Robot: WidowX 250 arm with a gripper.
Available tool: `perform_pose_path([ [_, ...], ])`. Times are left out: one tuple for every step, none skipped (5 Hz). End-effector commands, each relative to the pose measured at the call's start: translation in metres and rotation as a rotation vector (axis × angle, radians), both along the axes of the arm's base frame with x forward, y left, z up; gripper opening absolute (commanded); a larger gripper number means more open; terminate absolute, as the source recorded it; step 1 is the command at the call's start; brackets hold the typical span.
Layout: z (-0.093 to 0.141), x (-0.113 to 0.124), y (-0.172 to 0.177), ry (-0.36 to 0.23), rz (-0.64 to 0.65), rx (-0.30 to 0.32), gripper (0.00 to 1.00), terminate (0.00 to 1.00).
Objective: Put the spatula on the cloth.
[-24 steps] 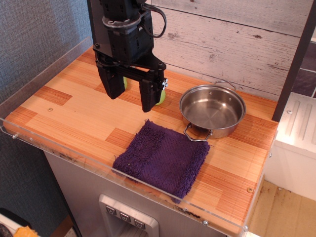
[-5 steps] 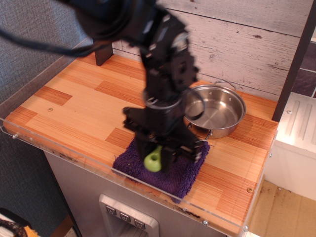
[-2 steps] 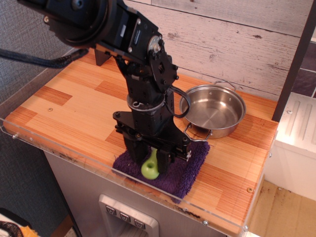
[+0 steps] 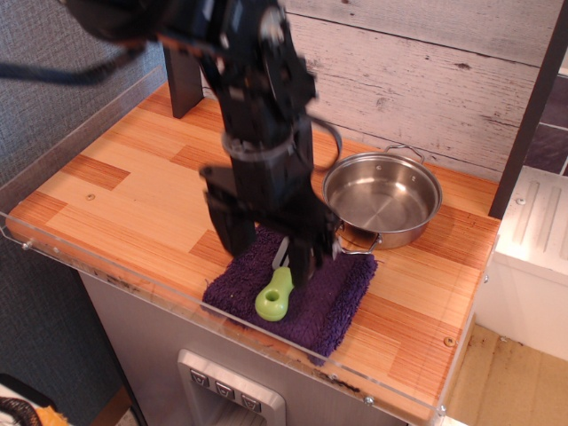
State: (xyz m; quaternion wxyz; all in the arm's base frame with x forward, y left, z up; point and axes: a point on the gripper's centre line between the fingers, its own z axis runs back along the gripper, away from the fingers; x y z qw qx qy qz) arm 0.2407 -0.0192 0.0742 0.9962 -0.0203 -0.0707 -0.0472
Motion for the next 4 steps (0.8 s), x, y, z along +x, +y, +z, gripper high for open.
perform_pose_path([
  [0.0471,0.0025,0.0243,-0.046,0.036,0.002,1.00,0.00],
  [0.0474,0.0010,0.0289,-0.033,0.048,0.000,1.00,0.00],
  [0.0474,0.0010,0.0289,-0.033,0.048,0.000,1.00,0.00],
  [0.0474,0.0010,0.0289,-0.033,0.048,0.000,1.00,1.00],
])
